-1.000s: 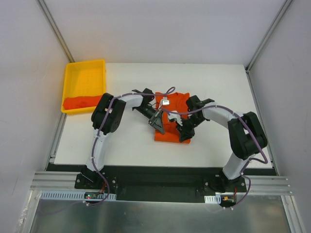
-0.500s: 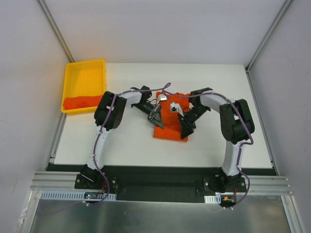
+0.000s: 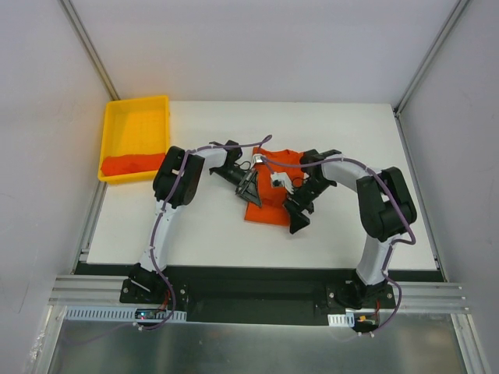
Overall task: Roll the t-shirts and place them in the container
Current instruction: Roll the T-shirt to the center of the board.
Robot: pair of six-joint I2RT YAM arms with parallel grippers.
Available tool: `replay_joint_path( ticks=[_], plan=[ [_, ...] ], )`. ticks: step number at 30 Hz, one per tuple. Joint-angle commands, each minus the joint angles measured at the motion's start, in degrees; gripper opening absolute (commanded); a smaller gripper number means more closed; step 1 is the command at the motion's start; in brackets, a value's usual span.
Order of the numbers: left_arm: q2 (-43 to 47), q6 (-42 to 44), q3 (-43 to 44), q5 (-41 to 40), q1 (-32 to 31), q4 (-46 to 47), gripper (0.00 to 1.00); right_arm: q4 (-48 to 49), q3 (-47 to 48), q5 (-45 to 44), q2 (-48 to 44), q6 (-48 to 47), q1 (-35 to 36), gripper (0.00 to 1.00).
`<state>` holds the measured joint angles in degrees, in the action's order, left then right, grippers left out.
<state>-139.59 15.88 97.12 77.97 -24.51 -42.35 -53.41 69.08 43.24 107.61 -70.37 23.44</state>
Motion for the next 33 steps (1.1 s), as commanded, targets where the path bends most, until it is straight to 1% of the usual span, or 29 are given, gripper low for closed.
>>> replay_joint_path(
  ticks=[1, 2, 3, 5, 6, 9, 14, 15, 16, 17, 18, 19, 20, 21, 22, 23, 24, 26, 27, 28, 30, 32, 33],
  plan=[
    [0.98, 1.79, -0.09, 2.09, 0.96, -1.07, 0.00, 5.32, -1.49, -7.29, -0.48, 9.44, 1.17, 0.90],
    [1.16, 1.87, -0.26, 2.18, 0.96, -0.98, 0.00, 5.85, -1.32, -8.43, -0.30, 10.33, 1.17, 0.89],
    [1.25, 2.22, -0.61, 2.18, 0.96, -0.98, 0.00, 5.95, -0.88, -8.61, 0.48, 10.86, 1.17, 0.82],
    [1.07, 2.05, -0.79, 1.57, 1.04, -1.07, 0.00, 4.02, 0.43, -8.62, 1.80, 10.95, 1.25, 0.73],
    [0.99, 2.14, -1.05, 1.48, 1.05, -1.07, 0.00, 3.40, 1.57, -8.70, 2.42, 10.95, 1.34, 0.63],
    [1.07, 2.31, -1.23, 1.48, 1.48, -0.98, 0.00, 0.86, 3.77, -8.96, 4.88, 11.39, 1.52, 0.54],
    [1.07, 2.14, -1.06, 1.39, 1.84, -1.07, 0.00, -3.28, 6.77, -9.06, 8.83, 11.83, 1.43, 0.43],
    [1.07, 1.88, -0.71, 1.30, 1.84, -0.81, 0.00, -4.07, 7.47, -8.88, 9.63, 11.66, 1.43, 0.36],
    [0.81, 1.18, -0.53, 1.22, 1.84, -0.55, 0.00, -6.07, 9.39, -8.36, 10.42, 11.66, 1.17, 0.33],
    [0.81, -0.22, -0.44, 1.48, 1.84, -0.11, 0.00, -7.40, 10.19, -7.74, 12.25, 11.57, 0.82, 0.27],
    [0.81, -3.71, -0.88, 2.26, 1.84, 1.81, 0.00, -8.54, 10.98, -6.61, 13.05, 11.66, 0.38, 0.15],
    [1.68, -5.32, -1.58, 2.44, 1.75, 2.79, 0.00, -11.17, 11.77, -4.07, 13.76, 11.74, -0.06, 0.10],
    [2.47, -6.72, -2.45, 2.36, 1.75, 4.19, 0.00, -12.58, 13.09, -2.57, 15.59, 11.92, -1.37, 0.09],
    [3.35, -9.87, -4.64, 1.66, 1.57, 5.42, 0.00, -16.95, 14.23, -0.81, 16.74, 11.57, -1.99, 0.07],
    [5.01, -11.56, -5.88, 1.83, 1.57, 7.96, 0.00, -19.25, 15.37, 1.99, 18.23, 10.09, -3.13, 0.06],
    [5.72, -14.01, -7.20, 2.27, 1.49, 8.94, 0.00, -21.28, 17.73, 2.98, 19.38, 9.38, -3.66, 0.06],
    [6.17, -15.16, -9.38, 2.01, 1.22, 9.82, 0.00, -25.30, 18.98, 3.68, 22.00, 8.42, -4.10, 0.06],
    [6.87, -17.53, -10.81, 0.96, 0.87, 11.93, 0.00, -28.75, 22.74, 4.74, 24.30, 5.34, -5.33, 0.06],
    [6.61, -17.90, -10.81, 0.17, 0.61, 12.11, 0.00, -32.86, 24.07, 4.83, 27.27, 4.46, -5.51, 0.07],
    [5.83, -18.34, -10.29, -2.19, 0.17, 12.29, 0.00, -35.34, 25.83, 5.27, 28.69, 1.23, -5.86, 0.07],
    [5.12, -18.60, -8.63, -3.44, -0.10, 12.29, 0.12, -40.08, 28.99, 5.45, 32.11, -0.38, -6.13, 0.08],
    [4.77, -17.56, -7.74, -6.34, -0.27, 11.68, 0.23, -40.11, 29.62, 4.83, 33.27, 0.58, -6.65, 0.08],
    [5.03, -16.42, -7.04, -6.95, -0.27, 10.89, 0.25, -40.11, 30.32, 4.57, 33.71, 1.02, -6.74, 0.08]
  ],
)
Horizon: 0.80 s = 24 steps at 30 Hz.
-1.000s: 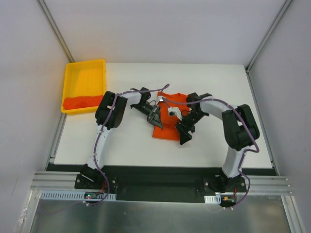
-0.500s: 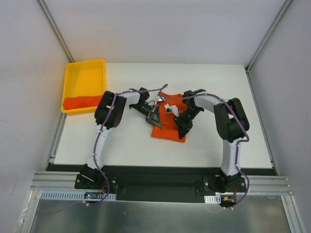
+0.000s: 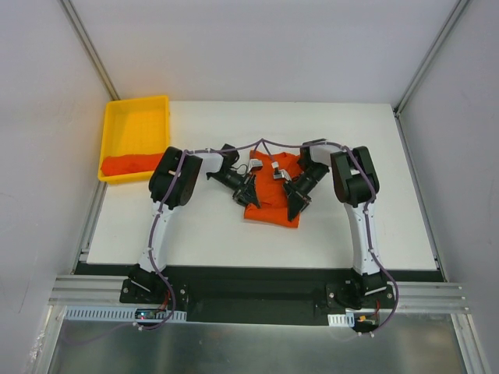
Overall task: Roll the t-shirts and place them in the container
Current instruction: Roll the T-shirt to the center of the board.
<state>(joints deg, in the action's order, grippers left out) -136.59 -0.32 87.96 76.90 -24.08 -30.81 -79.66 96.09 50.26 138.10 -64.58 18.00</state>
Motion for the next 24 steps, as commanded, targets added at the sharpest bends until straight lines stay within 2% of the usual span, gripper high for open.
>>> replay_joint_path(
  ticks=[1, 2, 7, 13, 14, 15, 17, 18, 19, 21, 22, 24],
  plan=[
    [3.08, 1.53, 2.47, -8.59, -0.54, -2.22, 0.27, -13.86, 3.75, -2.80, 4.10, -4.33, -1.47, 0.09],
    [4.13, 5.20, 2.56, -10.27, -0.36, -4.24, 0.29, -13.86, 4.27, -2.71, 4.28, -3.63, -1.48, 0.10],
    [14.41, 10.24, -0.33, -18.71, 3.06, -5.58, 0.35, -13.95, 7.87, -2.80, 4.98, -2.66, -1.39, 0.10],
    [29.69, 16.30, -10.86, -31.45, 7.55, -2.77, 0.40, -11.14, 9.46, -4.90, 2.79, -2.92, -0.86, 0.11],
    [32.33, 19.97, -15.23, -32.51, 7.20, -1.55, 0.40, -11.05, 9.38, -5.08, 2.52, -3.27, -0.60, 0.11],
    [38.19, 21.57, -17.63, -35.22, 6.33, 0.29, 0.41, -11.05, 9.29, -5.87, 2.52, -3.62, -0.07, 0.11],
    [44.02, 27.80, -24.11, -37.34, 4.05, 5.74, 0.51, -11.13, 9.29, -7.01, 2.61, -4.33, 0.63, 0.11],
    [49.18, 30.61, -26.33, -40.66, 0.21, 7.76, 0.54, -11.13, 9.29, -7.89, 2.61, -4.68, 1.16, 0.11],
    [51.41, 36.21, -28.44, -43.65, -2.01, 12.83, 0.56, -11.13, 9.37, -8.07, 2.87, -4.77, 1.25, 0.11],
    [55.80, 40.20, -34.07, -47.97, -6.23, 19.17, 0.59, -11.40, 10.16, -8.77, 3.92, -4.07, 1.77, 0.11],
    [56.69, 43.61, -35.74, -51.64, -9.38, 26.34, 0.62, -11.75, 10.60, -8.95, 4.36, -3.63, 1.95, 0.11],
    [56.79, 47.23, -39.35, -54.39, -12.74, 31.83, 0.62, -12.36, 11.65, -9.39, 4.98, -3.28, 2.13, 0.11]
  ],
)
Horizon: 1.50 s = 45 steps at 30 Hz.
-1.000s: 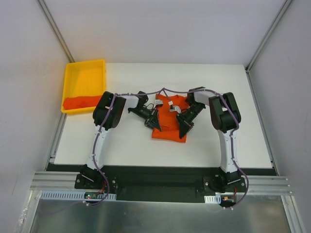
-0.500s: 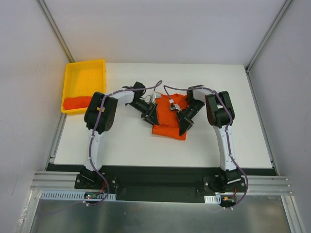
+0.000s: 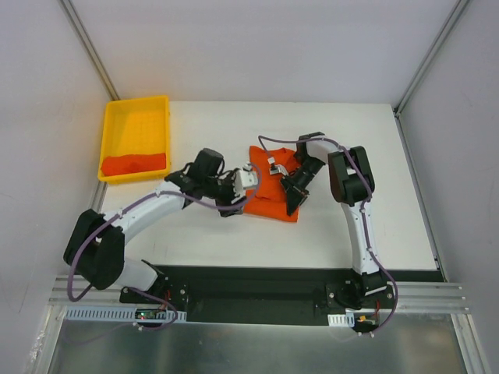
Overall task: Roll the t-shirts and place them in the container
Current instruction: Roll the T-shirt to the center of the board.
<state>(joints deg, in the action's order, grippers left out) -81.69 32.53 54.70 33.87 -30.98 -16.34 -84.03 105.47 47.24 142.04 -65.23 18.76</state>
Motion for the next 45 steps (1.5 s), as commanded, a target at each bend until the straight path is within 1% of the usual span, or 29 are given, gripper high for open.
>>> replay_joint_path(
  ticks=[1, 2, 5, 8, 12, 15, 18, 24, 26, 27, 29, 30, 31, 32, 33, 34, 35, 36, 37, 38, 39, 40, 41, 42, 43, 44, 45],
  plan=[
    [1.36, 16.75, -6.53, -13.19, -8.02, 19.65, 0.62, -8.17, 2.46, -6.37, 1.31, -2.45, 1.28, 0.10],
    [0.84, 17.38, -6.97, -13.13, -8.74, 22.90, 0.62, -8.17, 2.46, -6.37, 1.40, -2.18, 1.36, 0.11],
    [-2.50, 19.49, -6.71, -11.28, -11.19, 25.21, 0.62, -8.26, 2.72, -6.46, 1.75, -1.57, 1.27, 0.11],
    [-4.78, 21.25, -6.71, -8.66, -13.30, 25.65, 0.61, -8.69, 3.42, -6.55, 2.28, -1.30, 1.36, 0.10],
    [-7.69, 23.45, -7.06, -7.06, -15.07, 25.65, 0.56, -10.27, 4.92, -6.38, 3.59, -1.56, 1.28, 0.10],
    [-10.50, 25.82, -7.15, -7.41, -15.51, 25.65, 0.53, -10.81, 5.80, -5.94, 4.12, -1.57, 1.10, 0.10],
    [-13.75, 28.63, -6.62, -9.95, -15.69, 25.48, 0.51, -10.98, 5.80, -5.67, 4.13, -1.56, 0.84, 0.10],
    [-18.41, 32.06, -5.04, -15.66, -15.51, 24.25, 0.40, -10.98, 5.80, -5.41, 4.12, -1.74, 0.75, 0.10],
    [-19.47, 32.07, -3.73, -15.76, -15.42, 20.31, 0.28, -10.98, 5.71, -5.23, 4.13, -1.74, 0.75, 0.10],
    [-19.73, 31.46, -2.07, -15.15, -15.42, 18.38, 0.23, -10.98, 5.62, -5.15, 3.86, -1.74, 0.66, 0.15],
    [-19.74, 30.14, -0.74, -12.17, -14.72, 13.82, 0.14, -10.81, 5.10, -2.96, 2.55, -3.32, -1.00, 0.30],
    [-19.65, 28.57, 0.83, -10.85, -14.63, 12.05, 0.12, -10.54, 4.40, -1.73, 1.24, -3.50, -1.97, 0.57],
    [-19.73, 27.33, 1.89, -8.93, -14.11, 10.55, 0.10, -9.85, 4.39, -0.50, -1.56, -3.41, -3.28, 0.75],
    [-19.82, 26.01, 2.86, -7.51, -13.76, 7.58, 0.07, -9.84, 4.65, 1.86, -3.59, -3.76, -6.34, 0.96],
    [-20.00, 23.56, 4.87, -6.20, -13.32, 5.98, 0.06, -10.10, 5.61, 2.93, -5.44, -5.24, -7.94, 0.96],
    [-20.52, 22.24, 6.02, -4.79, -12.88, 4.49, 0.06, -10.88, 5.80, 3.64, -9.81, -6.30, -9.69, 0.96],
    [-20.79, 20.74, 7.17, -1.64, -12.01, 1.78, 0.05, -10.81, 5.89, 3.73, -12.20, -8.92, -13.19, 0.96],
    [-21.23, 17.86, 9.70, 0.13, -11.30, 0.10, 0.05, -7.93, 4.41, 3.91, -14.83, -8.69, -15.14, 0.96],
    [-22.36, 17.31, 11.21, 2.58, -10.77, -2.36, 0.05, -5.03, 3.26, 4.69, -21.39, -7.55, -18.64, 0.96],
    [-22.98, 15.39, 12.44, 4.61, -10.16, -3.51, 0.05, -1.61, 1.68, 4.79, -24.58, -5.45, -21.03, 0.96],
    [-23.51, 14.50, 14.80, 6.11, -9.72, -5.53, 0.04, 6.17, 0.10, 3.92, -28.62, -1.08, -22.53, 0.96],
    [-24.73, 13.79, 16.13, 7.69, -9.19, -6.76, 0.04, 11.90, -4.70, 1.73, -32.66, 2.70, -24.20, 0.96],
    [-25.53, 12.04, 17.45, 10.40, -8.40, -7.73, 0.04, 18.83, -8.58, -5.08, -43.84, 5.87, -24.56, 0.96],
    [-26.23, 11.07, 19.90, 11.56, -7.96, -9.48, 0.04, 35.26, -13.31, -8.36, -49.95, 10.69, -24.56, 0.96],
    [-27.63, 10.10, 20.97, 12.88, -7.52, -10.11, 0.04, 44.12, -26.06, -10.66, -56.11, 11.61, -24.48, 0.96],
    [-28.34, 8.00, 22.02, 14.54, -7.08, -10.64, 0.04, 52.22, -31.85, -11.29, -67.91, 11.44, -24.30, 0.96],
    [-28.96, 7.11, 23.95, 17.17, -6.20, -10.99, 0.04, 68.74, -38.43, -12.08, -72.03, 17.53, -23.95, 0.96]
  ],
)
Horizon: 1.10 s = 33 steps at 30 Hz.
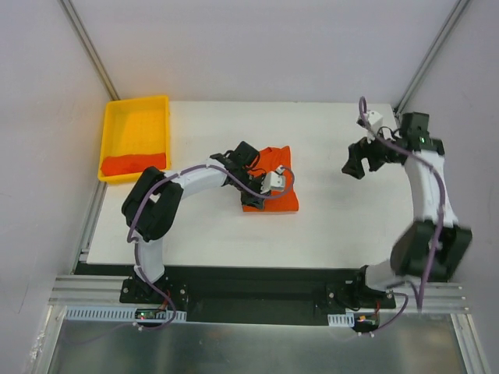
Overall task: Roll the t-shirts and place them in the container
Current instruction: Roll the T-shirt to the center of the board.
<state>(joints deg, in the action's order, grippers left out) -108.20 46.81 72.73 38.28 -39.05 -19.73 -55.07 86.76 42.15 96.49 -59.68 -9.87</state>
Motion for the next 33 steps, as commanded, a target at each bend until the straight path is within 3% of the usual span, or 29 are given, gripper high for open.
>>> replay_joint_path(
  ticks=[1, 2, 3, 4, 5, 6, 7, 10, 14, 24, 33],
  plan=[
    [-3.84, -7.95, 6.98, 14.35, 2.13, -9.09, 0.04, 47.00, -24.49, -8.56, -29.83, 16.31, 6.08, 0.96],
    [-4.81, -9.44, 8.12, 15.50, 2.39, -9.71, 0.04, 49.68, -27.67, -10.93, -31.17, 19.31, 7.13, 0.96],
    [-5.61, -10.15, 10.13, 17.77, 2.92, -10.33, 0.04, 43.88, -26.39, -9.64, -30.66, 20.56, 8.36, 0.96],
    [-7.01, -10.68, 10.93, 18.92, 3.10, -11.46, 0.04, 37.64, -24.12, -5.02, -29.27, 16.91, 9.24, 0.98],
    [-7.63, -11.29, 11.64, 19.80, 3.27, -11.91, 0.04, 31.23, -18.70, 5.03, -27.69, 14.18, 9.78, 0.96],
    [-8.16, -11.39, 12.52, 20.51, 3.28, -12.52, 0.05, 23.07, -17.43, 4.70, -25.67, 13.98, 11.26, 0.96],
    [-9.21, -11.39, 12.87, 21.65, 3.28, -13.40, 0.05, 21.42, -17.15, -0.61, -25.73, 12.41, 15.28, 0.96],
    [-11.24, -11.30, 14.02, 24.54, 3.89, -14.72, 0.05, 22.28, -23.02, -6.54, -29.41, 8.19, 20.83, 0.96],
    [-13.78, -11.73, 15.78, 26.75, 5.12, -16.92, 0.05, 20.01, -29.62, -6.31, -29.34, -7.33, 24.54, 0.96],
    [-16.07, -12.53, 16.30, 29.04, 7.23, -17.36, 0.06, 24.92, -34.02, -2.69, -19.94, -19.85, 31.48, 0.96],
    [-16.95, -13.50, 16.39, 31.06, 8.20, -17.36, 0.06, 30.72, -33.59, -3.83, -11.15, -23.38, 35.70, 0.96]
  ],
)
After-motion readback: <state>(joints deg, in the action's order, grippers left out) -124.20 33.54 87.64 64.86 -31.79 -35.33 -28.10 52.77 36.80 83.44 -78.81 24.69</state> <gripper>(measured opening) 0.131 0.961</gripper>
